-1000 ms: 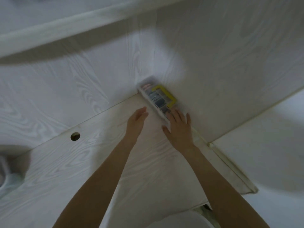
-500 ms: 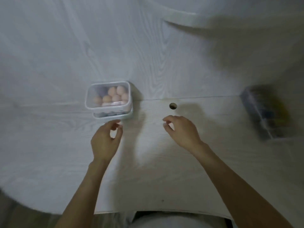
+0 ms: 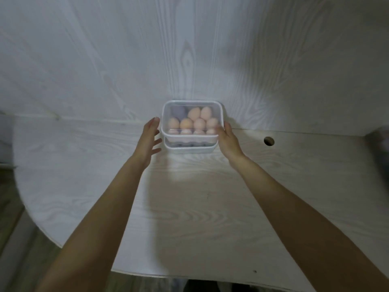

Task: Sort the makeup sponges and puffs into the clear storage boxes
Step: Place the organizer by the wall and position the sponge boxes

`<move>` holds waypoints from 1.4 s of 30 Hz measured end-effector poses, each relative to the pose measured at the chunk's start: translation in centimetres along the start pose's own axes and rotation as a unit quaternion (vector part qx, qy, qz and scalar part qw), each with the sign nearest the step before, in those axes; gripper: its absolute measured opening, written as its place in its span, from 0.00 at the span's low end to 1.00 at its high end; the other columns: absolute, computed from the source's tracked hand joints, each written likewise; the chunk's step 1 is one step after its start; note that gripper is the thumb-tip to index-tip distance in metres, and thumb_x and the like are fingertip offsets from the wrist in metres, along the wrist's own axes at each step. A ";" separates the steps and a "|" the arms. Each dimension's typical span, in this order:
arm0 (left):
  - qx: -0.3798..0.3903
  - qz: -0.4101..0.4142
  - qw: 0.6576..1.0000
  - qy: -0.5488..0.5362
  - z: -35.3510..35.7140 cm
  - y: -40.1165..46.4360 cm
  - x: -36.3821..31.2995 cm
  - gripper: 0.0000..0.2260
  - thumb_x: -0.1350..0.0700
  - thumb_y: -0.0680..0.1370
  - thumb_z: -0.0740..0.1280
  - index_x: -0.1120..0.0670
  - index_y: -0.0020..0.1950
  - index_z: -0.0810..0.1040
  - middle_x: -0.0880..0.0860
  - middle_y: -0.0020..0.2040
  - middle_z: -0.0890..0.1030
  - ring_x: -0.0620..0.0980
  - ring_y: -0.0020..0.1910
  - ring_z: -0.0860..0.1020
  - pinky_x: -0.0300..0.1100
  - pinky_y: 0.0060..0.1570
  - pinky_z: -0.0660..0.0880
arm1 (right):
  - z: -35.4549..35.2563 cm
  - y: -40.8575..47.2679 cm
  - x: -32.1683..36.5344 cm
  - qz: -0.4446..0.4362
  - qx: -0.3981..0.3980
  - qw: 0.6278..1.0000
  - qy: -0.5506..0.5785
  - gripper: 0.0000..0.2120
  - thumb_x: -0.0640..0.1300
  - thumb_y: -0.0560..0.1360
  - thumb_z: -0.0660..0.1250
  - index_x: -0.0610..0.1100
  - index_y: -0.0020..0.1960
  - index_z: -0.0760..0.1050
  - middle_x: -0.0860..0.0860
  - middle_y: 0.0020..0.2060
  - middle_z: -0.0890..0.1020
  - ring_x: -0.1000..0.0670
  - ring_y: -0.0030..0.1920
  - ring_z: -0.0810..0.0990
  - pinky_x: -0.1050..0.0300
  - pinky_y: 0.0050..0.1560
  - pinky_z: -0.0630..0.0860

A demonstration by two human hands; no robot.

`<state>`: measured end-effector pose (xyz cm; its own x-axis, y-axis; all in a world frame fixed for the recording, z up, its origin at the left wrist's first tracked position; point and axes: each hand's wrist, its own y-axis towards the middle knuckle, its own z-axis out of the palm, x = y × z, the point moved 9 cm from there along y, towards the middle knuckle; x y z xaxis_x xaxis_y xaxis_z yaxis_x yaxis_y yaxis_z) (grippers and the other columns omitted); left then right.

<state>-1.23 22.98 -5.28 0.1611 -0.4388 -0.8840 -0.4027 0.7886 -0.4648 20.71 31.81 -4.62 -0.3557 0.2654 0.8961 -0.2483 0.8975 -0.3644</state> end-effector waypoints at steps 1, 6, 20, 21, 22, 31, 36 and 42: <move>0.006 0.007 1.000 -0.002 0.2 0.3 -0.1 0.23 0.41 0.78 0.59 0.45 0.71 0.62 0.51 0.67 0.71 0.54 0.61 0.73 0.53 0.63 0.69 | 0.1 0.2 -0.1 0.002 -0.001 1.000 0.004 0.19 0.50 0.81 0.52 0.49 0.70 0.63 0.47 0.63 0.73 0.46 0.61 0.72 0.52 0.60 0.67; 0.000 0.033 0.999 -0.025 0.0 0.9 0.5 0.17 0.49 0.78 0.60 0.47 0.67 0.69 0.47 0.55 0.79 0.49 0.53 0.78 0.45 0.54 0.74 | 1.2 0.9 -0.5 0.028 0.030 0.999 0.014 0.17 0.52 0.79 0.55 0.52 0.66 0.66 0.50 0.61 0.75 0.46 0.59 0.73 0.46 0.58 0.70; 0.023 0.010 0.999 -0.024 6.1 -5.3 1.7 0.22 0.43 0.75 0.65 0.46 0.67 0.68 0.46 0.57 0.79 0.45 0.54 0.78 0.42 0.50 0.75 | -6.1 -6.4 -5.3 0.069 -0.007 0.978 0.198 0.23 0.55 0.77 0.62 0.53 0.69 0.63 0.52 0.56 0.77 0.50 0.54 0.78 0.53 0.54 0.75; 0.031 0.005 0.999 -0.026 7.9 -6.1 2.3 0.23 0.44 0.75 0.66 0.47 0.67 0.68 0.48 0.57 0.79 0.46 0.54 0.78 0.43 0.51 0.75 | -7.9 -7.4 -6.5 0.072 -0.025 0.974 0.211 0.22 0.55 0.76 0.62 0.52 0.68 0.64 0.52 0.55 0.78 0.50 0.53 0.79 0.54 0.52 0.76; 0.039 -0.001 0.999 -0.028 9.7 -6.9 2.9 0.24 0.44 0.74 0.67 0.47 0.68 0.68 0.49 0.58 0.79 0.47 0.55 0.78 0.44 0.52 0.75 | -9.7 -8.4 -7.7 0.077 -0.046 0.971 0.223 0.21 0.54 0.76 0.62 0.51 0.68 0.66 0.53 0.53 0.78 0.51 0.51 0.79 0.55 0.50 0.76; 0.145 -0.048 0.988 -0.006 29.6 -10.2 6.1 0.31 0.44 0.71 0.71 0.50 0.70 0.65 0.52 0.61 0.76 0.48 0.55 0.77 0.45 0.56 0.75 | -27.5 -13.4 -15.3 0.088 -0.248 0.918 0.297 0.16 0.51 0.75 0.66 0.45 0.59 0.72 0.52 0.44 0.79 0.51 0.46 0.79 0.57 0.45 0.75; 0.137 -0.061 0.989 -0.001 37.8 -10.9 6.7 0.36 0.46 0.72 0.70 0.52 0.75 0.57 0.51 0.60 0.73 0.48 0.57 0.74 0.49 0.63 0.70 | -33.5 -13.4 -16.8 0.057 -0.302 0.916 0.256 0.30 0.54 0.73 0.69 0.47 0.70 0.63 0.48 0.63 0.73 0.49 0.61 0.74 0.51 0.58 0.74; 0.151 -0.052 0.987 -0.012 45.3 -10.6 6.4 0.32 0.43 0.72 0.69 0.51 0.72 0.63 0.52 0.63 0.75 0.49 0.58 0.75 0.51 0.64 0.70 | -35.7 -13.3 -20.1 0.134 -0.268 0.881 0.366 0.28 0.53 0.77 0.62 0.46 0.74 0.58 0.46 0.67 0.69 0.44 0.61 0.73 0.48 0.58 0.75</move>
<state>44.86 31.32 -8.24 0.2097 -0.5167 -0.8301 -0.0967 0.8338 -0.5435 63.34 27.16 -8.70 0.3877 0.4735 0.7909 0.2879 0.7529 -0.5919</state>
